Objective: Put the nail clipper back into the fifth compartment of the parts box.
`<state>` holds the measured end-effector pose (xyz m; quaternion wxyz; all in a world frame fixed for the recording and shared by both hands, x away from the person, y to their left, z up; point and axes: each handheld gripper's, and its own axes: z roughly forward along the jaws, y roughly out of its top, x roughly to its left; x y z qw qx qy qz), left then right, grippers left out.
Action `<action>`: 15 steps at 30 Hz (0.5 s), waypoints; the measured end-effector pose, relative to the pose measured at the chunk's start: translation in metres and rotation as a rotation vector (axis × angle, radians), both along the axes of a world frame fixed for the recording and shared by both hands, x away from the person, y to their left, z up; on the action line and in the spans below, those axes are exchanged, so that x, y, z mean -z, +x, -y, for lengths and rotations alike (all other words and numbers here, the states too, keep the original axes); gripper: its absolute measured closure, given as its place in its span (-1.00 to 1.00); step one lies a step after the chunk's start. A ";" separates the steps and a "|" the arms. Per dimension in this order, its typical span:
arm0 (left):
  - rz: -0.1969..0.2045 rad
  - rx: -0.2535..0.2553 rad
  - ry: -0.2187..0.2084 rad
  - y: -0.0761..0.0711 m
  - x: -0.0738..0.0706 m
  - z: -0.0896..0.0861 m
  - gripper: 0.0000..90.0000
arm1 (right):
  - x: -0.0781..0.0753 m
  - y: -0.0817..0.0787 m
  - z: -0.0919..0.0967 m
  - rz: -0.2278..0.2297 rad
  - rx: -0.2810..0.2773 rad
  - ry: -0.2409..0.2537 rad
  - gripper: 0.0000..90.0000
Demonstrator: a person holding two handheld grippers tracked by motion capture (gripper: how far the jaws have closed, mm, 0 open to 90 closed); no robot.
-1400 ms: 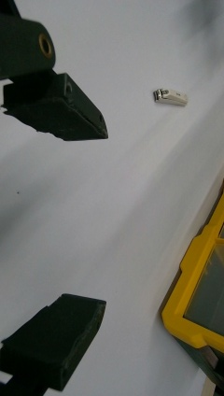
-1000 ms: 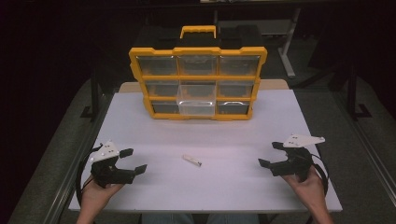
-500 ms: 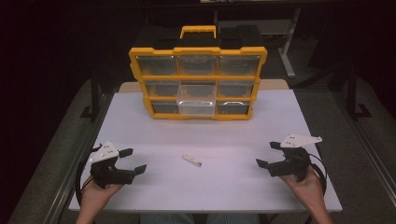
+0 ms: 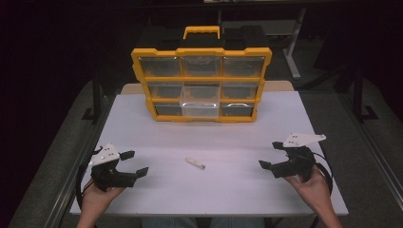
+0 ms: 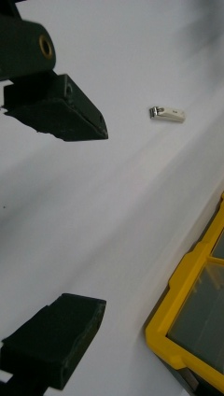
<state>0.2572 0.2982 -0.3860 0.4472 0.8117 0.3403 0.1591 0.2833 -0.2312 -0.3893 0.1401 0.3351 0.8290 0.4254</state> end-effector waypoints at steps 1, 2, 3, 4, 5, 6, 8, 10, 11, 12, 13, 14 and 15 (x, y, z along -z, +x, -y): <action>0.001 -0.001 -0.005 0.000 0.000 0.000 -0.58 | -0.002 0.001 -0.001 -0.003 -0.001 0.001 -0.68; 0.001 -0.002 -0.007 0.000 0.000 0.000 -0.58 | -0.003 0.002 -0.001 -0.008 -0.006 0.002 -0.68; 0.002 -0.002 -0.009 0.000 0.000 0.000 -0.58 | -0.004 0.002 -0.002 -0.010 -0.008 -0.003 -0.68; 0.001 -0.002 -0.011 0.000 0.000 0.000 -0.58 | -0.005 0.003 -0.004 -0.012 -0.011 -0.002 -0.68; -0.001 0.000 -0.009 0.000 0.000 0.000 -0.58 | -0.007 0.003 -0.005 -0.013 -0.014 -0.002 -0.68; 0.000 0.001 -0.010 0.000 0.000 0.001 -0.58 | -0.008 0.004 -0.006 -0.019 -0.015 0.002 -0.68; -0.001 0.003 -0.010 0.000 0.000 0.001 -0.58 | -0.011 0.006 -0.009 -0.017 -0.024 0.002 -0.67; -0.001 0.003 -0.008 -0.001 0.000 0.001 -0.58 | -0.015 0.007 -0.012 -0.015 -0.034 -0.001 -0.67; 0.002 0.006 -0.008 -0.001 -0.001 0.001 -0.58 | -0.017 0.008 -0.015 -0.016 -0.038 0.001 -0.67; 0.002 0.006 -0.008 -0.001 -0.001 0.001 -0.58 | -0.017 0.008 -0.015 -0.016 -0.038 0.001 -0.67; 0.001 0.007 -0.005 -0.001 -0.001 0.001 -0.58 | -0.019 0.009 -0.017 -0.014 -0.044 -0.006 -0.66; 0.002 0.007 -0.004 -0.001 -0.002 0.001 -0.58 | -0.021 0.011 -0.020 -0.012 -0.054 -0.015 -0.64; 0.001 0.007 -0.005 -0.001 -0.002 0.001 -0.58 | -0.023 0.012 -0.023 -0.017 -0.056 -0.011 -0.63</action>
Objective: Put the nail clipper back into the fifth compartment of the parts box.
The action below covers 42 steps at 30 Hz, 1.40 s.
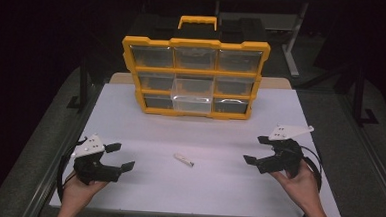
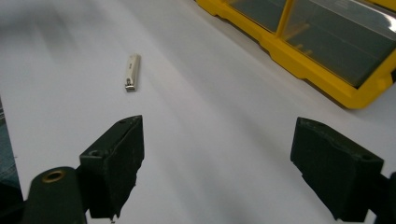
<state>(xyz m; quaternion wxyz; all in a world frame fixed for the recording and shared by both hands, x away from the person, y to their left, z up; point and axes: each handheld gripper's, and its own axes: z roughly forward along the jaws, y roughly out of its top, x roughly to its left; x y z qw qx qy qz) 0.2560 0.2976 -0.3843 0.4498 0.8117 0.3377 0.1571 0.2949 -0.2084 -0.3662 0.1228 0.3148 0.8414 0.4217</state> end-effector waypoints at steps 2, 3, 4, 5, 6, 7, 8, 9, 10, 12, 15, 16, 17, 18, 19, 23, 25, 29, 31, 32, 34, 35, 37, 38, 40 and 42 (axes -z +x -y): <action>0.002 -0.004 -0.009 0.000 0.000 0.000 -0.58 | -0.003 0.003 -0.004 -0.002 -0.013 -0.004 -0.63; 0.002 -0.003 -0.009 0.000 0.000 0.000 -0.58 | -0.004 0.004 -0.006 -0.001 -0.019 -0.006 -0.63; 0.003 -0.002 -0.009 0.000 0.000 0.000 -0.58 | -0.006 0.006 -0.009 -0.006 -0.024 -0.011 -0.63; 0.003 0.000 -0.008 0.000 0.000 0.000 -0.58 | -0.006 0.007 -0.011 -0.008 -0.029 -0.012 -0.62; 0.003 0.000 -0.008 0.000 0.000 0.000 -0.58 | -0.006 0.007 -0.011 -0.008 -0.029 -0.012 -0.62; 0.003 0.000 -0.008 0.000 0.000 0.000 -0.58 | -0.007 0.008 -0.012 -0.015 -0.033 -0.016 -0.62; 0.003 0.002 -0.007 0.000 0.000 0.000 -0.58 | -0.008 0.009 -0.014 -0.021 -0.036 -0.016 -0.62; 0.003 0.004 -0.005 0.000 0.000 0.000 -0.58 | -0.009 0.011 -0.017 -0.024 -0.041 -0.018 -0.61; 0.002 0.004 -0.003 0.000 0.000 0.000 -0.58 | -0.009 0.012 -0.018 -0.026 -0.046 -0.022 -0.61; 0.005 0.002 -0.011 0.000 0.000 0.001 -0.58 | -0.010 0.015 -0.021 -0.027 -0.057 -0.022 -0.60; 0.004 0.003 -0.014 0.000 0.000 0.001 -0.58 | -0.012 0.019 -0.028 -0.041 -0.070 -0.026 -0.58; 0.005 0.003 -0.013 0.000 0.000 0.001 -0.58 | -0.013 0.020 -0.030 -0.049 -0.069 -0.026 -0.58; 0.006 0.005 -0.013 0.000 0.000 0.001 -0.58 | -0.014 0.022 -0.033 -0.051 -0.074 -0.029 -0.58; 0.005 0.005 -0.012 0.000 0.000 0.001 -0.58 | -0.014 0.023 -0.034 -0.055 -0.080 -0.031 -0.57; 0.005 0.006 -0.011 0.000 0.000 0.001 -0.58 | -0.015 0.024 -0.037 -0.059 -0.082 -0.029 -0.57; 0.009 0.010 -0.008 0.000 0.000 0.001 -0.58 | -0.016 0.028 -0.043 -0.069 -0.096 -0.033 -0.56; 0.005 0.011 -0.008 0.000 0.000 0.002 -0.58 | -0.017 0.030 -0.049 -0.075 -0.111 -0.036 -0.55; 0.005 0.010 -0.015 0.000 0.000 0.003 -0.58 | -0.019 0.033 -0.063 -0.083 -0.136 -0.044 -0.52; 0.007 0.011 -0.013 0.000 -0.001 0.002 -0.58 | -0.019 0.036 -0.071 -0.090 -0.151 -0.050 -0.51; 0.007 0.011 -0.014 -0.001 -0.001 0.002 -0.58 | -0.019 0.036 -0.074 -0.097 -0.159 -0.050 -0.50; 0.009 0.011 -0.015 -0.001 -0.001 0.002 -0.58 | -0.019 0.038 -0.079 -0.097 -0.171 -0.056 -0.49; 0.010 0.012 -0.016 -0.001 -0.001 0.001 -0.58 | -0.018 0.039 -0.081 -0.100 -0.173 -0.051 -0.48; 0.010 0.014 -0.015 -0.001 -0.001 0.001 -0.58 | -0.018 0.040 -0.086 -0.107 -0.180 -0.051 -0.47; 0.011 0.013 -0.017 -0.001 -0.001 0.001 -0.58 | -0.017 0.041 -0.088 -0.106 -0.184 -0.053 -0.47; 0.010 0.012 -0.021 -0.001 -0.002 0.002 -0.58 | -0.017 0.043 -0.092 -0.116 -0.189 -0.055 -0.44; 0.010 0.015 -0.017 -0.001 -0.002 0.002 -0.58 | -0.016 0.045 -0.096 -0.123 -0.193 -0.058 -0.42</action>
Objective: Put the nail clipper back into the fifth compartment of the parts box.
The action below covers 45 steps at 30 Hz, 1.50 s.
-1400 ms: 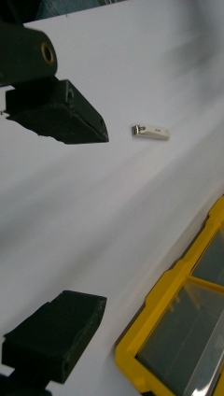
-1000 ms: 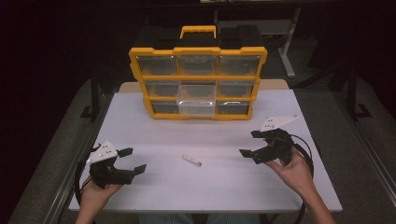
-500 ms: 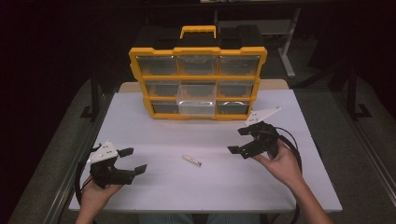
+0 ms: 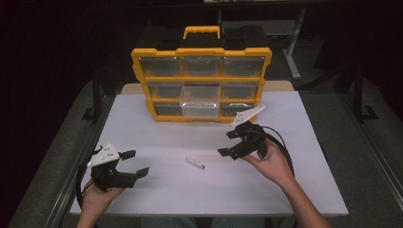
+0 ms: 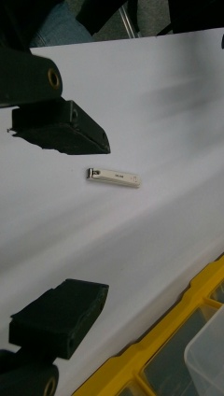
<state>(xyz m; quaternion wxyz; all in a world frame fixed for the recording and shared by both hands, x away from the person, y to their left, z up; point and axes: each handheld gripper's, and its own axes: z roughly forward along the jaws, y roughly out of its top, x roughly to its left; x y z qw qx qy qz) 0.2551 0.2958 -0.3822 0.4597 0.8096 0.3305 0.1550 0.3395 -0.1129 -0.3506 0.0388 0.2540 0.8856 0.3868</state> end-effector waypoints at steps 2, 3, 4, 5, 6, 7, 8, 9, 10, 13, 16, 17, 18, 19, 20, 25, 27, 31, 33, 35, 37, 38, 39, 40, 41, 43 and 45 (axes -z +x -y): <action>0.000 0.002 0.002 0.000 0.000 0.000 -0.58 | 0.001 0.002 -0.004 -0.008 -0.002 -0.007 -0.41; 0.000 0.002 0.003 0.000 0.000 0.000 -0.58 | 0.002 0.003 -0.006 -0.011 -0.005 -0.009 -0.41; 0.000 0.003 0.004 0.000 0.000 0.000 -0.58 | 0.002 0.003 -0.007 -0.017 -0.006 -0.008 -0.40; -0.001 0.003 0.004 0.000 0.000 0.000 -0.58 | 0.003 0.004 -0.010 -0.018 -0.009 -0.013 -0.40; -0.001 0.004 0.003 0.000 0.000 0.000 -0.58 | 0.004 0.005 -0.012 -0.015 -0.014 -0.017 -0.39; 0.000 0.004 0.003 0.000 0.000 0.000 -0.58 | 0.005 0.005 -0.014 -0.027 -0.011 -0.018 -0.39; 0.000 0.004 0.002 0.000 0.000 0.000 -0.58 | 0.006 0.006 -0.015 -0.022 -0.016 -0.022 -0.38; 0.000 0.004 0.002 0.000 0.000 0.000 -0.58 | 0.006 0.007 -0.017 -0.033 -0.014 -0.023 -0.38; 0.000 0.004 0.002 0.000 0.000 0.000 -0.58 | 0.007 0.008 -0.019 -0.027 -0.017 -0.029 -0.37; -0.001 0.003 -0.002 0.000 0.000 0.000 -0.58 | 0.009 0.009 -0.022 -0.034 -0.021 -0.030 -0.36; -0.001 0.003 -0.002 0.000 0.000 0.000 -0.58 | 0.011 0.010 -0.026 -0.033 -0.026 -0.041 -0.35; -0.001 0.004 -0.002 0.000 0.000 0.000 -0.58 | 0.012 0.011 -0.029 -0.037 -0.030 -0.040 -0.34; 0.000 0.005 -0.001 0.000 0.000 0.000 -0.58 | 0.013 0.011 -0.030 -0.043 -0.032 -0.036 -0.34; 0.000 0.005 0.000 0.000 0.000 0.000 -0.58 | 0.013 0.012 -0.031 -0.044 -0.032 -0.039 -0.34; -0.001 0.006 0.001 0.000 0.000 0.000 -0.58 | 0.014 0.012 -0.032 -0.036 -0.034 -0.044 -0.33; 0.000 0.006 0.002 0.000 -0.001 0.000 -0.58 | 0.017 0.013 -0.038 -0.049 -0.042 -0.045 -0.29; 0.000 0.005 0.000 0.000 -0.001 0.000 -0.58 | 0.019 0.014 -0.040 -0.044 -0.044 -0.051 -0.27; 0.000 0.006 0.001 0.000 -0.001 0.000 -0.58 | 0.022 0.016 -0.045 -0.053 -0.046 -0.062 -0.23; 0.001 0.005 0.000 0.000 -0.001 0.000 -0.58 | 0.024 0.016 -0.047 -0.054 -0.050 -0.063 -0.21; 0.001 0.004 -0.002 0.000 -0.001 0.000 -0.58 | 0.025 0.016 -0.049 -0.055 -0.046 -0.067 -0.20; 0.003 0.005 -0.001 0.000 -0.001 0.000 -0.58 | 0.027 0.016 -0.053 -0.063 -0.048 -0.071 -0.15; 0.002 0.006 0.000 0.000 -0.001 0.000 -0.58 | 0.028 0.016 -0.054 -0.062 -0.052 -0.069 -0.14; 0.001 0.006 0.000 0.000 -0.001 0.000 -0.58 | 0.029 0.016 -0.056 -0.064 -0.053 -0.071 -0.13; 0.001 0.006 0.000 0.000 -0.001 0.000 -0.58 | 0.031 0.016 -0.057 -0.068 -0.055 -0.072 -0.10; 0.000 0.006 -0.001 0.000 -0.001 0.000 -0.58 | 0.032 0.017 -0.059 -0.070 -0.057 -0.074 -0.08; 0.000 0.007 0.002 0.000 -0.001 0.000 -0.58 | 0.035 0.017 -0.063 -0.077 -0.061 -0.079 -0.04; 0.000 0.007 0.002 0.000 -0.001 0.000 -0.58 | 0.040 0.018 -0.069 -0.075 -0.067 -0.091 0.00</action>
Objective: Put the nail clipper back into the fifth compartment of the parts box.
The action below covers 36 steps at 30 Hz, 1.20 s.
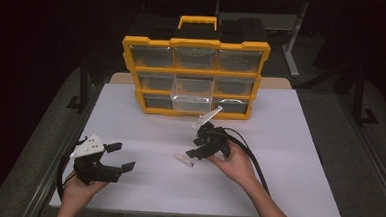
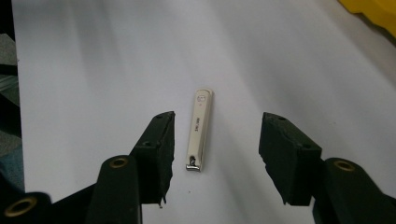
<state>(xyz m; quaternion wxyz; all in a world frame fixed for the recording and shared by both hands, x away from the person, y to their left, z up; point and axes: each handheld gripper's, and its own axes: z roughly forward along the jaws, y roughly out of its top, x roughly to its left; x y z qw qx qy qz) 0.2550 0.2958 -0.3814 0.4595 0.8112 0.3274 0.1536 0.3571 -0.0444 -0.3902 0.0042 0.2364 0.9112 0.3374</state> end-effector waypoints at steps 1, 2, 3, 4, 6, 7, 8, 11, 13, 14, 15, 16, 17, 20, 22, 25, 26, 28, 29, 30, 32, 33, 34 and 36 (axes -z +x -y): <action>0.000 0.000 -0.001 0.000 0.000 0.000 -0.58 | 0.001 0.000 -0.002 -0.004 -0.002 0.001 0.01; 0.001 -0.001 -0.002 0.000 0.000 0.000 -0.58 | 0.003 0.001 -0.003 0.002 -0.009 -0.003 0.03; 0.002 -0.002 -0.005 0.000 0.000 0.000 -0.58 | 0.005 0.001 -0.006 0.000 -0.012 -0.005 0.05; 0.002 -0.002 -0.005 0.000 0.000 0.000 -0.58 | 0.007 0.002 -0.007 0.001 -0.019 -0.008 0.06; 0.001 -0.002 -0.004 0.000 0.000 0.000 -0.58 | 0.011 0.002 -0.011 -0.004 -0.022 -0.016 0.09; 0.004 -0.002 -0.006 0.000 0.000 0.000 -0.58 | 0.013 0.003 -0.013 0.002 -0.029 -0.018 0.11; 0.004 -0.002 -0.005 0.000 0.000 0.000 -0.58 | 0.014 0.002 -0.015 -0.001 -0.030 -0.020 0.12; 0.004 -0.002 -0.008 0.000 0.000 0.000 -0.58 | 0.020 0.003 -0.020 -0.007 -0.034 -0.027 0.16; 0.004 -0.002 -0.008 0.000 0.000 0.000 -0.58 | 0.023 0.003 -0.022 -0.012 -0.035 -0.036 0.19; 0.004 -0.002 -0.008 0.000 0.000 0.000 -0.58 | 0.025 0.003 -0.024 -0.019 -0.033 -0.041 0.23; 0.004 -0.002 -0.009 0.000 0.000 0.000 -0.58 | 0.026 0.003 -0.025 -0.020 -0.033 -0.044 0.25; 0.003 -0.002 -0.008 0.000 0.000 0.000 -0.58 | 0.027 0.003 -0.026 -0.028 -0.030 -0.049 0.26; 0.003 -0.001 -0.008 0.000 0.000 0.000 -0.58 | 0.029 0.003 -0.027 -0.030 -0.030 -0.054 0.27; 0.003 -0.001 -0.007 0.000 0.000 0.000 -0.58 | 0.032 0.002 -0.030 -0.040 -0.025 -0.068 0.33; 0.003 -0.002 -0.009 0.000 0.000 0.000 -0.58 | 0.034 0.002 -0.032 -0.045 -0.023 -0.072 0.36; 0.002 0.000 -0.006 0.000 0.000 0.000 -0.58 | 0.037 0.001 -0.034 -0.048 -0.017 -0.086 0.43; 0.002 -0.001 -0.006 0.000 0.001 0.000 -0.58 | 0.038 0.001 -0.035 -0.050 -0.014 -0.093 0.46; 0.002 -0.001 -0.006 0.000 0.000 0.000 -0.58 | 0.039 0.000 -0.036 -0.053 -0.015 -0.103 0.52; 0.002 0.000 -0.006 0.000 0.000 0.000 -0.58 | 0.040 0.000 -0.037 -0.049 -0.015 -0.107 0.53; 0.002 0.000 -0.007 0.000 0.001 0.000 -0.58 | 0.041 0.000 -0.037 -0.050 -0.015 -0.110 0.55; 0.002 0.000 -0.007 0.000 0.001 0.000 -0.58 | 0.042 -0.001 -0.038 -0.043 -0.008 -0.114 0.60; 0.002 0.000 -0.007 0.000 0.001 0.000 -0.58 | 0.042 -0.001 -0.037 -0.041 -0.005 -0.112 0.62; 0.000 0.002 -0.001 0.000 0.001 0.000 -0.58 | 0.043 -0.001 -0.037 -0.044 -0.002 -0.109 0.64; 0.003 0.001 -0.002 0.000 0.001 0.000 -0.59 | 0.043 -0.002 -0.038 -0.047 0.005 -0.111 0.65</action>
